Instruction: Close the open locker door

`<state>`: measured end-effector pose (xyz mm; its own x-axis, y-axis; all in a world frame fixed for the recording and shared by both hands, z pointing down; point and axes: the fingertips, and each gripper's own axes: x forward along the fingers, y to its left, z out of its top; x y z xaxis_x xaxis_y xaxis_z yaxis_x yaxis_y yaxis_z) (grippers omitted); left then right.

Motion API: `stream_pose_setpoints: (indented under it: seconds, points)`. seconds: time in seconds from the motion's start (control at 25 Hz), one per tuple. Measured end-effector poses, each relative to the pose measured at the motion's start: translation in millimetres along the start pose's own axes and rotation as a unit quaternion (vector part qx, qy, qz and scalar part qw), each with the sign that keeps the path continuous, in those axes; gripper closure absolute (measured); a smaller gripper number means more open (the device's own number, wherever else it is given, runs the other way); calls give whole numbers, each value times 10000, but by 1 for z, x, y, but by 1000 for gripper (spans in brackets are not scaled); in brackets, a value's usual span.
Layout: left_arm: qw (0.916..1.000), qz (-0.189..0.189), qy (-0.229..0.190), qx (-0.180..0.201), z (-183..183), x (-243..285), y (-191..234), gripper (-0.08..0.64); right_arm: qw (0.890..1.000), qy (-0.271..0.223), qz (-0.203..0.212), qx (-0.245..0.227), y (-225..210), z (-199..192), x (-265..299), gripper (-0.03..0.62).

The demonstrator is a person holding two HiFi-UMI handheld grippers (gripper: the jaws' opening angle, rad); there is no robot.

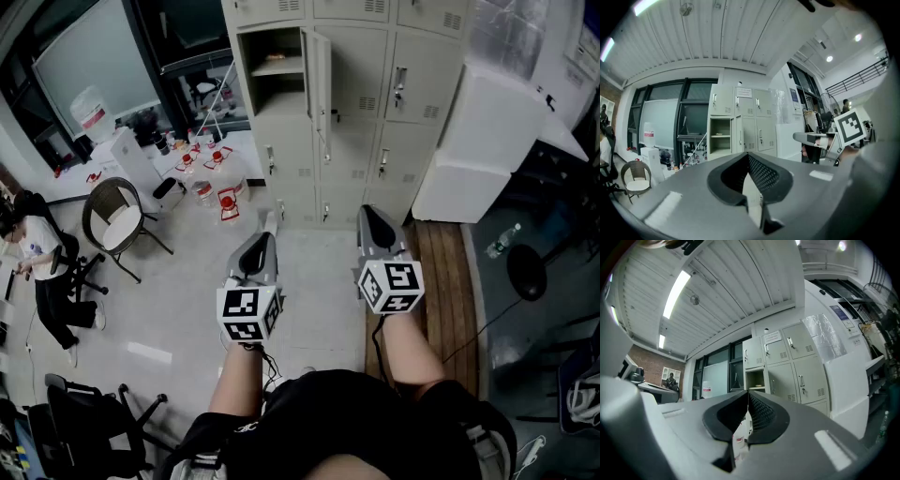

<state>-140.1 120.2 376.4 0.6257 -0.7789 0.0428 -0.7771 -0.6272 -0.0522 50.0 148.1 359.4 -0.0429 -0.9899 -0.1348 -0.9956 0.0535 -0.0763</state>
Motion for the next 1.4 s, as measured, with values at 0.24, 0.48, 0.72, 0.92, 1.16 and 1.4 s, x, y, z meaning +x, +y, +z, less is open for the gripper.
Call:
stream_pose_setpoints:
  seconds: [0.24,0.48,0.72,0.92,1.16,1.4]
  points:
    - [9999,-84,-48,-30,1,-4,15,559,10000,18,-59,-54,17,2,5,580]
    - [9995,-268,-147,-44,-5,-9,31,558,9995,-39,-259,-154,33,-1,4,580]
    - [9991,-396,-126,-80,-14,-7,43,559,9988,-15,-459,-191,38,-6,8,580]
    - [9989,-445,-131,-77,-19,5,50,559,9984,-19,-532,-166,34,-11,20,580]
    - [9991,-410,-83,-25,-25,37,55,558,9984,-10,-548,-122,13,-21,53,580]
    - [9996,-268,-79,0,-22,95,63,559,9989,-44,-439,-142,-19,-27,107,580]
